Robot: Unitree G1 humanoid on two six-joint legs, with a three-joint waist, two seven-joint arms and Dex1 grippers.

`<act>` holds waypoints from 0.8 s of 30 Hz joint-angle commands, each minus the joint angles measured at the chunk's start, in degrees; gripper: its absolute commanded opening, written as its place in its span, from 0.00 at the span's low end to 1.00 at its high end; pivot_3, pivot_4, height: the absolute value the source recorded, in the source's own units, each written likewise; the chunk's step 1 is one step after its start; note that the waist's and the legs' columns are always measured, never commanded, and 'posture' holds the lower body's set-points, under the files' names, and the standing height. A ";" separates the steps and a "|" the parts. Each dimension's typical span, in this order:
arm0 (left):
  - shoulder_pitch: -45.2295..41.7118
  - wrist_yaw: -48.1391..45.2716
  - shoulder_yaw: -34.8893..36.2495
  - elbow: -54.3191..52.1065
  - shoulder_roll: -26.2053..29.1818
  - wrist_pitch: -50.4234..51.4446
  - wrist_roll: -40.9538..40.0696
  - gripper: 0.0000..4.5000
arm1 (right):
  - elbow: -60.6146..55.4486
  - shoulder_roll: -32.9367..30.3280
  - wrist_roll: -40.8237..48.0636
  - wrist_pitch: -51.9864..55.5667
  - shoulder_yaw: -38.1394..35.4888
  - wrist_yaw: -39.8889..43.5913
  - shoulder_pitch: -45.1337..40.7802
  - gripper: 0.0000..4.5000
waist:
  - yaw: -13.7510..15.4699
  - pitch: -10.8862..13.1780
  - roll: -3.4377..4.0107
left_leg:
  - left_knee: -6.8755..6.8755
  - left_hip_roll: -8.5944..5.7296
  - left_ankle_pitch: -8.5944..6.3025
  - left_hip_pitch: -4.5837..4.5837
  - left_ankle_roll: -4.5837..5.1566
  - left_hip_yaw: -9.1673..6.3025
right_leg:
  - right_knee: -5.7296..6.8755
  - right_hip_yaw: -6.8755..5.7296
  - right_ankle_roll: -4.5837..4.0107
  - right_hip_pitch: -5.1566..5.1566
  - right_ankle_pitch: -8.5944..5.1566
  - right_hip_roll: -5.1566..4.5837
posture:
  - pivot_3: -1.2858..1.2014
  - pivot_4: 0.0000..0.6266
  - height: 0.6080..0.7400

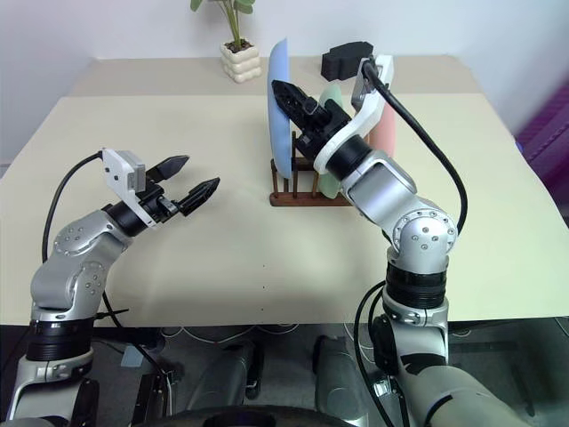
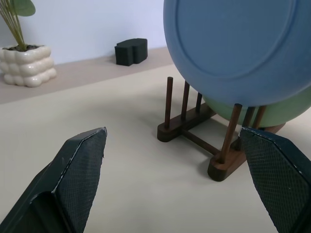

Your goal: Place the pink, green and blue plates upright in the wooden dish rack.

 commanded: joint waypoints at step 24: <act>0.01 0.01 -0.57 -2.55 0.54 -0.51 0.54 1.00 | 1.84 -0.54 3.74 0.94 -0.17 -4.16 -0.07 0.99 | -0.03 0.00 0.01 | -0.01 0.01 0.00 -0.01 0.00 0.00 | -0.03 0.00 -0.14 0.00 -0.09 0.00 | 0.52 0.24 0.97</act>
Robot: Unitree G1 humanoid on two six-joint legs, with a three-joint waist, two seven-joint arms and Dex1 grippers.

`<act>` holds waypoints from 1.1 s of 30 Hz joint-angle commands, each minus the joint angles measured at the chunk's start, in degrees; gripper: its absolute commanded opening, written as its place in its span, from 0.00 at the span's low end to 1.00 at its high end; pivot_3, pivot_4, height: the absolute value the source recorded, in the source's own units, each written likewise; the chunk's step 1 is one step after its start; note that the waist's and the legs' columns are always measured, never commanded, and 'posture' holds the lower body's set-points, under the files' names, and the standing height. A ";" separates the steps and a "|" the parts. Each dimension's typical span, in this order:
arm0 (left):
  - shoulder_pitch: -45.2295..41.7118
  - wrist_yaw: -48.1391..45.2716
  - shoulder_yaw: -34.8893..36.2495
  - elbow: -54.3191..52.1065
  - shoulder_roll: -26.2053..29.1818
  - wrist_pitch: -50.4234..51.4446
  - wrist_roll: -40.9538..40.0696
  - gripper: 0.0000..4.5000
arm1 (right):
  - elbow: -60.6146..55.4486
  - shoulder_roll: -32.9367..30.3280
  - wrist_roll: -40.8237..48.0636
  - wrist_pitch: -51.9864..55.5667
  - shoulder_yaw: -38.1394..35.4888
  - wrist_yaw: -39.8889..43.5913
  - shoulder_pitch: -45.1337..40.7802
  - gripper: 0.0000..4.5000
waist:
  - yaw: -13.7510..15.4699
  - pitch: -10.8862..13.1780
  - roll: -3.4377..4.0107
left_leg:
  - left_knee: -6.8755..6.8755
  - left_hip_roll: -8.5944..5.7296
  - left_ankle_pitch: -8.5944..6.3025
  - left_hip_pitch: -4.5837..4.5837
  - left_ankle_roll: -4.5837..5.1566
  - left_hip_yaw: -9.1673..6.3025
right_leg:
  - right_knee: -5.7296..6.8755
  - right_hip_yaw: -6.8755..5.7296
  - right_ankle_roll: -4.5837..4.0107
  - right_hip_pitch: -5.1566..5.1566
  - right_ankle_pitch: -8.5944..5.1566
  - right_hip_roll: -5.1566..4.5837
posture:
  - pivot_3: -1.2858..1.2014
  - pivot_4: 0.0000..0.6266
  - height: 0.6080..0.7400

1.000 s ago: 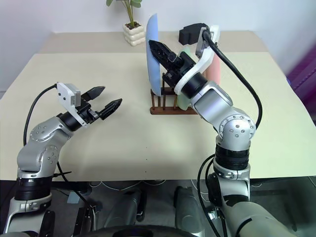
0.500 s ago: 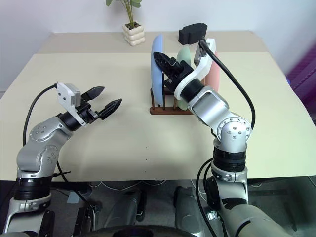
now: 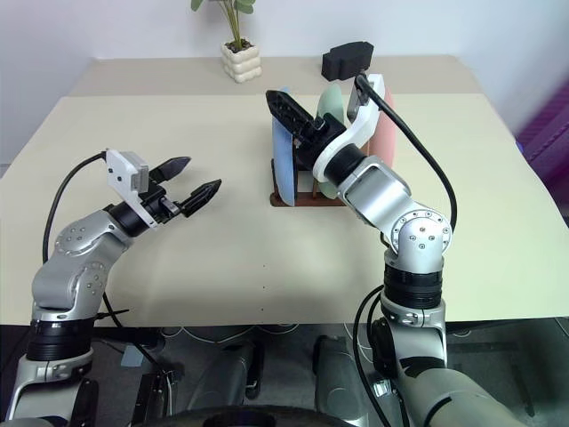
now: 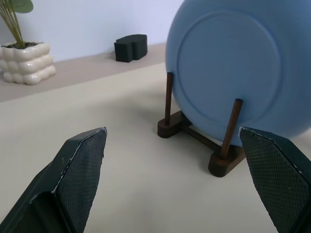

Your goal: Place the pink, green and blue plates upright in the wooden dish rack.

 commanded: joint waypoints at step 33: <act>-0.81 7.61 1.43 15.10 -1.35 -11.76 10.18 1.00 | 19.56 -27.25 -57.82 -33.40 -13.17 36.65 18.30 0.99 | 0.15 -0.02 -0.04 | -0.09 -0.02 -0.01 0.02 0.02 0.11 | -0.17 0.01 0.13 0.07 0.02 0.03 | 0.52 0.24 0.97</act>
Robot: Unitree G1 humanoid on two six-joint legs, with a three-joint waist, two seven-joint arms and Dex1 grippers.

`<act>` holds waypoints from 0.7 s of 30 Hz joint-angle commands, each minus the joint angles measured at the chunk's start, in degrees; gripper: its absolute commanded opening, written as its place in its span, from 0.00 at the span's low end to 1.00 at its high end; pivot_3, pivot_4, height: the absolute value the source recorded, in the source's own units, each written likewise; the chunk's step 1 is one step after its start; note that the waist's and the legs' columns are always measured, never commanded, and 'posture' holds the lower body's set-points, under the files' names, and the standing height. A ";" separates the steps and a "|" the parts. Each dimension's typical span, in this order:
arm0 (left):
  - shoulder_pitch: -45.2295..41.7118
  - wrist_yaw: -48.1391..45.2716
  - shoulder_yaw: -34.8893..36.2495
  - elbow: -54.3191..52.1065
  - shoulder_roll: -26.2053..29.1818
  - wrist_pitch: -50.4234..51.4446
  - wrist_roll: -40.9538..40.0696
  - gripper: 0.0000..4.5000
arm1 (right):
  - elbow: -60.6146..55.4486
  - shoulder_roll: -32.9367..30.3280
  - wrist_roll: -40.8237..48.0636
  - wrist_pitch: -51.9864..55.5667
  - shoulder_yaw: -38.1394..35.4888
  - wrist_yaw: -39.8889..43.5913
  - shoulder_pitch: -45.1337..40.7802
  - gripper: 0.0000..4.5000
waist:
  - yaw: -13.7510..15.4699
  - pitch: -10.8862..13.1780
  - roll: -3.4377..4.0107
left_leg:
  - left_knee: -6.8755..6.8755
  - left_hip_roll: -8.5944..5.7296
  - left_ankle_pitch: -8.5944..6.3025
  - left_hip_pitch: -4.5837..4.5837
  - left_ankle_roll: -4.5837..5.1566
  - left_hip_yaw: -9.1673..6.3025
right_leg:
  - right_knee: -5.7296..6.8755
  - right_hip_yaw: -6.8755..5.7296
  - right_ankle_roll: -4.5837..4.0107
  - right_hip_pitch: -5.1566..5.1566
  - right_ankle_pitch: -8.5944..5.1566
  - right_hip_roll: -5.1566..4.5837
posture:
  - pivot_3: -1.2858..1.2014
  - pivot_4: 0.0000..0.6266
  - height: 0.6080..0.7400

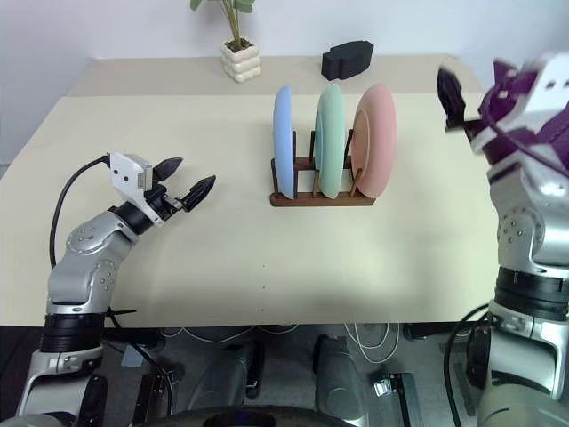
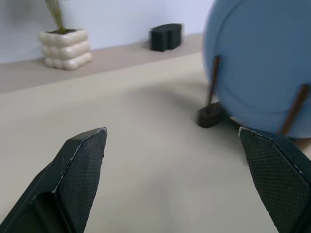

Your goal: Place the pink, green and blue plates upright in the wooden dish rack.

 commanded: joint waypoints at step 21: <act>14.21 -2.20 4.65 -4.49 1.56 -2.49 -1.62 1.00 | 23.07 2.09 -2.52 -13.54 -1.05 26.83 10.31 0.99 | 0.05 0.03 0.06 | 0.07 0.06 0.00 0.07 0.00 0.00 | 0.02 0.04 -0.12 0.07 -0.07 -0.02 | 0.52 0.24 0.97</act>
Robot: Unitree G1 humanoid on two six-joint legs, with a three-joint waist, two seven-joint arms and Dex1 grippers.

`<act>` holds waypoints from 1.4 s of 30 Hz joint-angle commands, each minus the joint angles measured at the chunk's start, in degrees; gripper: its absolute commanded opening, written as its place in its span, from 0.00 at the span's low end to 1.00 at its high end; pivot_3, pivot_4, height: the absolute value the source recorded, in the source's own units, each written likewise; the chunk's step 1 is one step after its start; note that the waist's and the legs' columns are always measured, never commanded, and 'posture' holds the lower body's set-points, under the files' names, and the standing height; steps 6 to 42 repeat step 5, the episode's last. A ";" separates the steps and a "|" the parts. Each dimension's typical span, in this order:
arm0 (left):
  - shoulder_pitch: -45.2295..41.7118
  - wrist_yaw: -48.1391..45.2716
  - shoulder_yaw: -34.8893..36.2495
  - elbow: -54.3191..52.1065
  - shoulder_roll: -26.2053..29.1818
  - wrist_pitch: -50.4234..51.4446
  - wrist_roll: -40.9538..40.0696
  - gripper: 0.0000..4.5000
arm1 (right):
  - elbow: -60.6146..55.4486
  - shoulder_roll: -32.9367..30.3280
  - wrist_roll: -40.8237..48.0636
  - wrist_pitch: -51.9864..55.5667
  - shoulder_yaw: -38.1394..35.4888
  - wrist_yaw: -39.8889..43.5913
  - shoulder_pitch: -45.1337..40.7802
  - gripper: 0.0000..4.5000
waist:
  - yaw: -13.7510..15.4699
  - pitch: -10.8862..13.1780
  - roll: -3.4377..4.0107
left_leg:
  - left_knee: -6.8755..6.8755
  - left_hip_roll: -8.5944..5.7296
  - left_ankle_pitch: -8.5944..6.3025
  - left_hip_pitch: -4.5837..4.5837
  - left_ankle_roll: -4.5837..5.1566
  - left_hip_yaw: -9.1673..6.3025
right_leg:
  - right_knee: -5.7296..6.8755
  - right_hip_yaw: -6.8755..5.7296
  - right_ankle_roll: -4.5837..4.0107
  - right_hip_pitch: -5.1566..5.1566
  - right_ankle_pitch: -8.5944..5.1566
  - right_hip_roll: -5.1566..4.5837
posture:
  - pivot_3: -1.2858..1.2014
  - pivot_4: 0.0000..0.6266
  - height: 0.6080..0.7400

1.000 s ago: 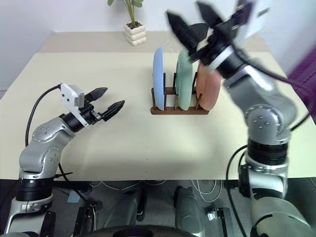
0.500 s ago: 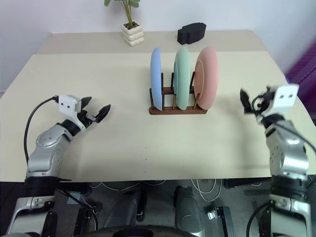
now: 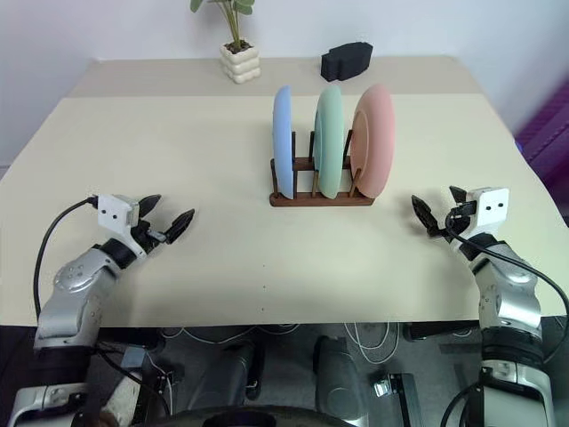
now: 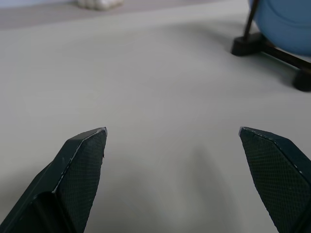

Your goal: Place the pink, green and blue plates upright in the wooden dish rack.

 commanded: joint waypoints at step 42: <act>-0.11 1.63 0.51 -2.23 -1.04 -0.42 -0.45 1.00 | 2.70 -1.61 2.01 2.08 -1.62 6.09 -2.13 0.99 | 0.09 0.00 0.00 | 0.08 -0.01 0.00 0.01 0.00 0.02 | 0.00 0.01 -0.01 0.03 0.00 -0.01 | 0.52 0.24 0.97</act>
